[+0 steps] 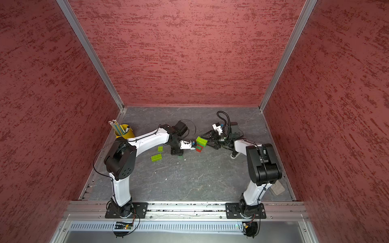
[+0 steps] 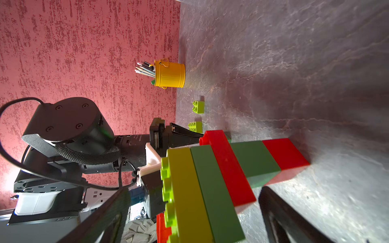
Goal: Assemble a spoon with lego
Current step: Pick up the lego brick from the center of the board.
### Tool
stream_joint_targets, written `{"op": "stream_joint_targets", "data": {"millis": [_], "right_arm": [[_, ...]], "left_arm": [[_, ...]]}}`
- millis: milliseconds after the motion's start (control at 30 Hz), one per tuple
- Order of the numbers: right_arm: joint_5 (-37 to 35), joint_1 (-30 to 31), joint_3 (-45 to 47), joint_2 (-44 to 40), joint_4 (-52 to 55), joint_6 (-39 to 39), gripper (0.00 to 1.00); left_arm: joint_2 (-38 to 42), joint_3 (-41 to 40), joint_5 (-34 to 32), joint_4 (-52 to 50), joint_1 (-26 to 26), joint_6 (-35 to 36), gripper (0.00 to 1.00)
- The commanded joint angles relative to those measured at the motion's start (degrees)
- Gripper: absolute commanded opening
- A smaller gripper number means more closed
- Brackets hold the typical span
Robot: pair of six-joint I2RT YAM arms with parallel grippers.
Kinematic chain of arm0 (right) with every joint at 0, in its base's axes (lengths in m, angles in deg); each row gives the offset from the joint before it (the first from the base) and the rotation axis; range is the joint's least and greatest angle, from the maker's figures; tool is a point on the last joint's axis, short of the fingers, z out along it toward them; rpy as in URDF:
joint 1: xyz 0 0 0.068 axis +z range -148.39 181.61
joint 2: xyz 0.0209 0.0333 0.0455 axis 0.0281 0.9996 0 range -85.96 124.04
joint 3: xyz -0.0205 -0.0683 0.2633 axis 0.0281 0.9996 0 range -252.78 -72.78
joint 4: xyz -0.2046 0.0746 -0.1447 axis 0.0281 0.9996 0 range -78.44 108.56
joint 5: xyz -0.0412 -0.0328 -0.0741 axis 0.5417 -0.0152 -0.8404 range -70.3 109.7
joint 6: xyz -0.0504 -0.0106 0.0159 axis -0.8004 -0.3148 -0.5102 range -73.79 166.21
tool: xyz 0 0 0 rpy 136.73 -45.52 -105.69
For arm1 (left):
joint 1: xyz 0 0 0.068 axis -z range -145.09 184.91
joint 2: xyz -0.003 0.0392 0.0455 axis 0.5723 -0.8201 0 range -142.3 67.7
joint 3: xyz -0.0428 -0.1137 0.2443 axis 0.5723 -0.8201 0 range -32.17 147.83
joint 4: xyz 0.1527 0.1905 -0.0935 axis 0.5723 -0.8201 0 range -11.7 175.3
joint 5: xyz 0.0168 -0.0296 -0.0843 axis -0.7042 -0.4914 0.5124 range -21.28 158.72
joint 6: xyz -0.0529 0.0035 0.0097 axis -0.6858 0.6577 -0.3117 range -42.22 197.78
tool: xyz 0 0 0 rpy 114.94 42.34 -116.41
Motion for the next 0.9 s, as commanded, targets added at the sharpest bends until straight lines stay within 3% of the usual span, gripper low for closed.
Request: {"op": "stream_joint_targets", "data": {"millis": [0, 133, 433, 867], "right_arm": [[-0.8, -0.8, 0.1, -2.8, 0.1, 0.4, 0.98], [-1.0, -1.7, 1.7, -4.5, -1.0, 2.1, 0.98], [-2.0, -2.2, 3.5, -7.8, -0.1, 2.8, 0.98], [-2.0, -2.4, 3.0, -7.7, 0.8, 2.0, 0.98]], "left_arm": [[-1.8, -0.7, 0.8, 1.0, -0.3, 0.9, 0.34], [-1.7, -0.9, 0.5, 0.7, -0.3, 1.2, 0.29], [-1.4, -2.3, 1.0, 0.9, -0.3, 1.2, 0.4], [-0.6, -4.4, 0.0, 3.5, -0.3, 3.3, 0.37]]}}
